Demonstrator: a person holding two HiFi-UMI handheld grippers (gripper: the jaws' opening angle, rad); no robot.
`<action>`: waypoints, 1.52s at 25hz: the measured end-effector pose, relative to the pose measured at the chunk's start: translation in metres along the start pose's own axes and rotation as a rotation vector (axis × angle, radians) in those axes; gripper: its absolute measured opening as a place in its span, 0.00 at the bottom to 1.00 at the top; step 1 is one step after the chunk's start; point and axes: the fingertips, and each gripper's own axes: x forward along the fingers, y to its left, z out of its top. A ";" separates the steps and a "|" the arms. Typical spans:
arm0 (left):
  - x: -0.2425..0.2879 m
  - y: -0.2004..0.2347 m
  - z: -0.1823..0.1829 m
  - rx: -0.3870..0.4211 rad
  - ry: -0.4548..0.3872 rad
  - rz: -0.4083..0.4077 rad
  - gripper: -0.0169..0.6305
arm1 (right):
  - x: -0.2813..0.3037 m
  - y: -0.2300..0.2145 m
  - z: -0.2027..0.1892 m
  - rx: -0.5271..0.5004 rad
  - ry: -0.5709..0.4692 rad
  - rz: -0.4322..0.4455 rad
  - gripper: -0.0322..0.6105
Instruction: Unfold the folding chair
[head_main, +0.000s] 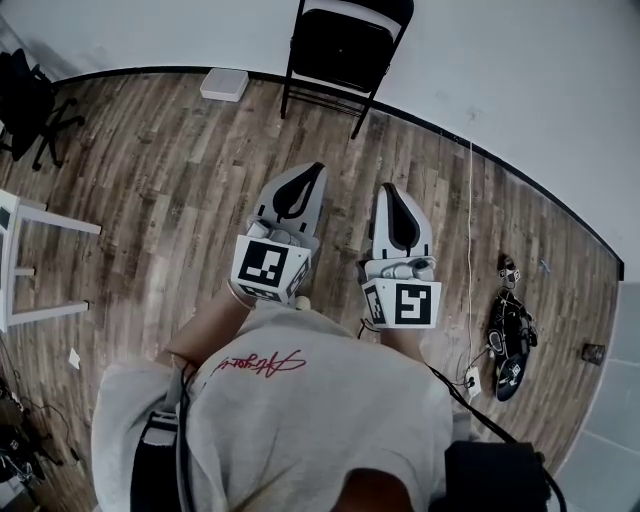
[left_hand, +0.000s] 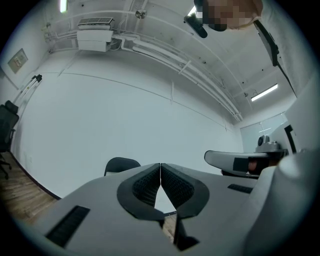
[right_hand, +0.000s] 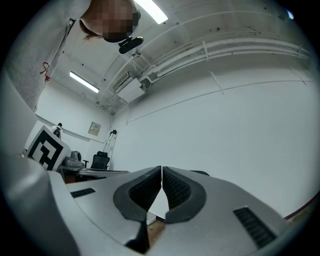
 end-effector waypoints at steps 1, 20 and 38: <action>0.003 0.000 -0.002 0.003 0.002 0.004 0.05 | 0.002 -0.004 -0.003 0.002 0.004 0.002 0.08; 0.253 0.122 -0.032 0.003 0.002 -0.075 0.05 | 0.233 -0.137 -0.054 -0.063 0.008 -0.054 0.08; 0.477 0.225 -0.114 0.259 0.337 -0.370 0.42 | 0.380 -0.249 -0.104 -0.074 0.169 -0.137 0.08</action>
